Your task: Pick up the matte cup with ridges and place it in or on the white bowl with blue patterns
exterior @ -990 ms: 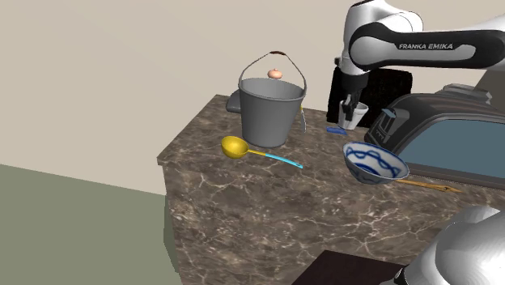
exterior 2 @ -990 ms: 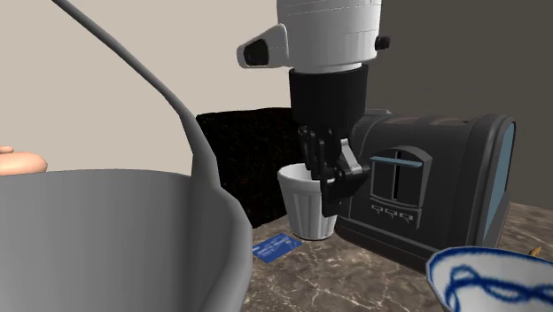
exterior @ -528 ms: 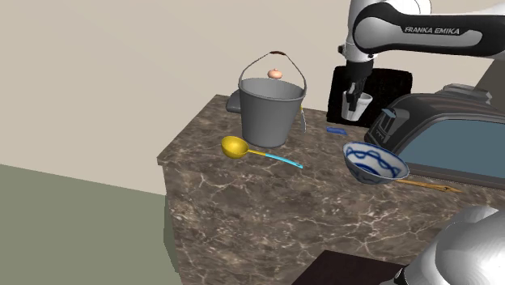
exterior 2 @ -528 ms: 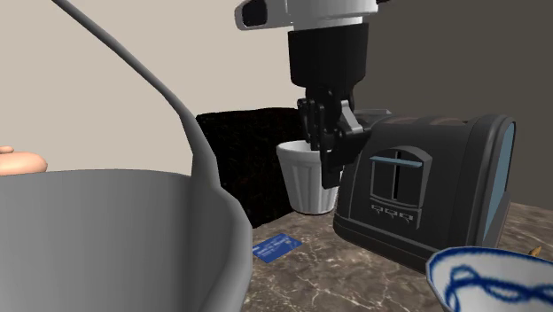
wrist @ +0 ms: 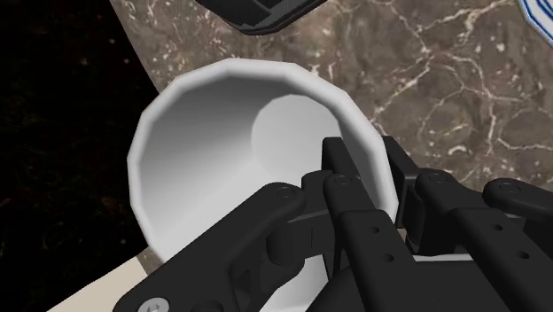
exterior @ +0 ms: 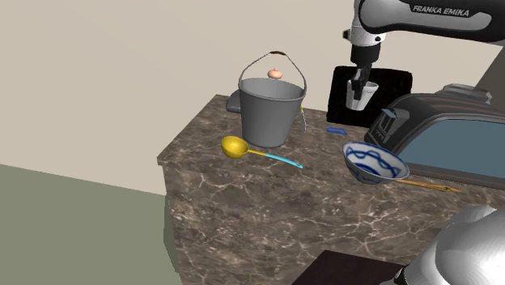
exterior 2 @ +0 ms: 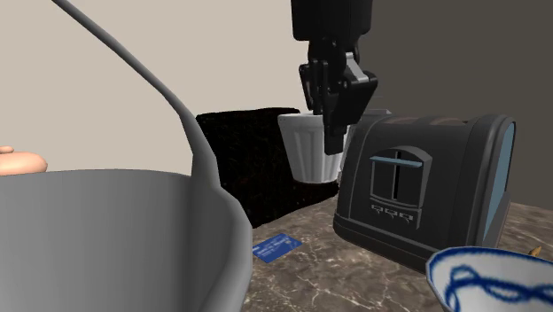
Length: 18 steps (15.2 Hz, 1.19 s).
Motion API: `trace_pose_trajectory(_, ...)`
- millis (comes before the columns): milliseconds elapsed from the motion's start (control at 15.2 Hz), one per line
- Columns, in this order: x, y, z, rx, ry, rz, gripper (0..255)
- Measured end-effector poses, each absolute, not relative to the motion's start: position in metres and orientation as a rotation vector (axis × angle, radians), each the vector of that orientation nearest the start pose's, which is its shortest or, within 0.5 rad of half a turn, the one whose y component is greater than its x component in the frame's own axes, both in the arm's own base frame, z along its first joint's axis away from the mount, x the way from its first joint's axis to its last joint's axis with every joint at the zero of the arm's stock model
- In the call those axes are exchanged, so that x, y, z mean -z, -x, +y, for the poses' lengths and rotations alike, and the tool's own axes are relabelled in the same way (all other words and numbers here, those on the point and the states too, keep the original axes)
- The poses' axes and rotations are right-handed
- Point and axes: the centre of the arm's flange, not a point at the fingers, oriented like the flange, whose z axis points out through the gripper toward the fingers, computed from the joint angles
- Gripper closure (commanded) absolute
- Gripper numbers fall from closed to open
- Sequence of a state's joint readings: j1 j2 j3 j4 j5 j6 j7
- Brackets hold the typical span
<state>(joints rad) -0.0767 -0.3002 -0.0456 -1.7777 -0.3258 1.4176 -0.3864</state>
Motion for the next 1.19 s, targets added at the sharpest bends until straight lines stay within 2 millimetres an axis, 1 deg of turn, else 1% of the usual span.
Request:
trace_pose_trajectory(132,-0.68,-0.433,-0.095,-0.234,3.396,-0.386,255)
trace_pose_trajectory(264,-0.686,-0.423,-0.085,-0.234,3.396,-0.386,255)
trace_pose_trajectory(462,-0.693,-0.395,-0.058,-0.233,3.396,-0.387,255)
trace_pose_trajectory(528,-0.693,-0.386,-0.052,-0.233,3.396,-0.387,255)
trace_pose_trajectory(594,-0.696,-0.376,-0.04,-0.232,3.396,-0.388,255)
trace_pose_trajectory(726,-0.693,-0.359,-0.021,-0.233,3.396,-0.388,255)
trace_pose_trajectory(858,-0.697,-0.34,-0.007,-0.232,3.396,-0.387,255)
trace_pose_trajectory(1188,-0.702,-0.289,0.042,-0.232,3.397,-0.387,255)
